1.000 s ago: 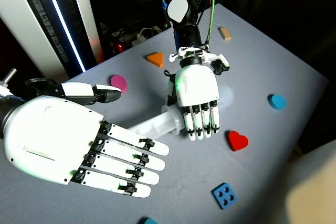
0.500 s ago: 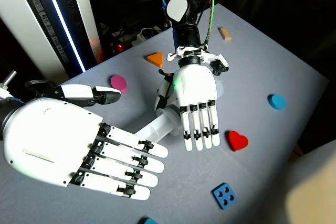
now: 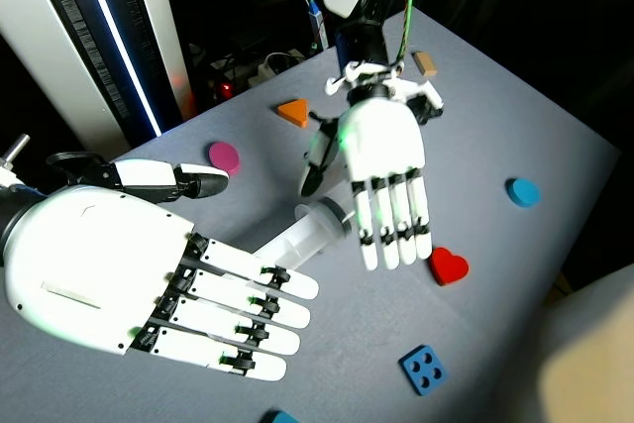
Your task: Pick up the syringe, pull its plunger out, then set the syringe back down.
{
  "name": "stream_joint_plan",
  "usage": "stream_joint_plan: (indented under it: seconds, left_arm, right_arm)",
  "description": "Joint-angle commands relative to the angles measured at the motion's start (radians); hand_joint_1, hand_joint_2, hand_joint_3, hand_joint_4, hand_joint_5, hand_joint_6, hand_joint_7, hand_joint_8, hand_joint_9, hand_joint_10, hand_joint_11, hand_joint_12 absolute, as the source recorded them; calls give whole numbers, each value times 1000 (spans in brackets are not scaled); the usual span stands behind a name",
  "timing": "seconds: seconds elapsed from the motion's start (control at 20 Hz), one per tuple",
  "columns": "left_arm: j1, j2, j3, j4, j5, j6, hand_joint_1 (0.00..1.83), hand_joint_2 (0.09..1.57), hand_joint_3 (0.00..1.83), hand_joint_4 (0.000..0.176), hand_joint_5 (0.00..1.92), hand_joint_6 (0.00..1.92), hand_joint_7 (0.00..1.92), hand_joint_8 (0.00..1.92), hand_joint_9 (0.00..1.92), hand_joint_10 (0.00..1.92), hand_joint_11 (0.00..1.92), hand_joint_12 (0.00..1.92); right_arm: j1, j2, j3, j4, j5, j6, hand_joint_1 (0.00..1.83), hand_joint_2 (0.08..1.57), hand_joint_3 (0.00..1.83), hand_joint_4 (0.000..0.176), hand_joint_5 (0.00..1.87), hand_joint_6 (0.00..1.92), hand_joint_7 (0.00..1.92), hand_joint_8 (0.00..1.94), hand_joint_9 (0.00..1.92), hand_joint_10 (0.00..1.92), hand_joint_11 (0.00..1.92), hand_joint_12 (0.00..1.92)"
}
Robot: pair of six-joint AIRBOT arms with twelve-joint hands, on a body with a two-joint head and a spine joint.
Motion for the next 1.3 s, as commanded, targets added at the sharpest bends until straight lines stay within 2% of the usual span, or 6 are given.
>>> stream_joint_plan:
  seconds: [0.0, 0.35, 1.05, 1.15, 1.2, 1.25]
  left_arm:
    - [-24, 11, -7, 44, 68, 3, 328, 917, 0, 0, 70, 6, 22, 3, 11, 3, 0, 266]
    - [-132, 73, -137, -326, 316, 3, 326, 924, 0, 0, 78, 2, 35, 6, 21, 5, 0, 265]
    - [-82, 78, -209, -283, 494, 3, 552, 1093, 7, 0, 878, 46, 907, 124, 817, 497, 517, 1074]
    - [-86, 78, -204, -270, 496, 3, 888, 1239, 22, 124, 736, 1386, 627, 1548, 639, 1682, 627, 1707]
    - [-90, 78, -202, -269, 496, 3, 817, 1238, 8, 0, 748, 1736, 669, 1829, 728, 1873, 734, 1878]
    - [-94, 78, -200, -269, 495, 3, 829, 1231, 2, 0, 767, 1884, 744, 1903, 831, 1911, 887, 1912]
  right_arm:
    - [7, -2, 2, -11, 115, 5, 287, 859, 0, 0, 16, 3, 15, 1, 8, 1, 0, 238]
    - [8, -2, -10, -11, 129, -2, 271, 862, 1, 0, 8, 0, 24, 2, 11, 1, 0, 246]
    - [1, -3, -21, -11, 137, -11, 395, 1063, 3, 0, 767, 187, 862, 127, 763, 363, 455, 1190]
    - [1, -3, -21, -11, 137, -12, 516, 1146, 6, 0, 495, 1798, 708, 1713, 852, 1761, 844, 1868]
    - [1, -3, -21, -11, 137, -12, 652, 1138, 0, 0, 577, 1896, 830, 1895, 1004, 1889, 1128, 1910]
    - [1, -3, -21, -11, 137, -12, 679, 1155, 2, 0, 659, 1916, 894, 1932, 1066, 1915, 1279, 1919]
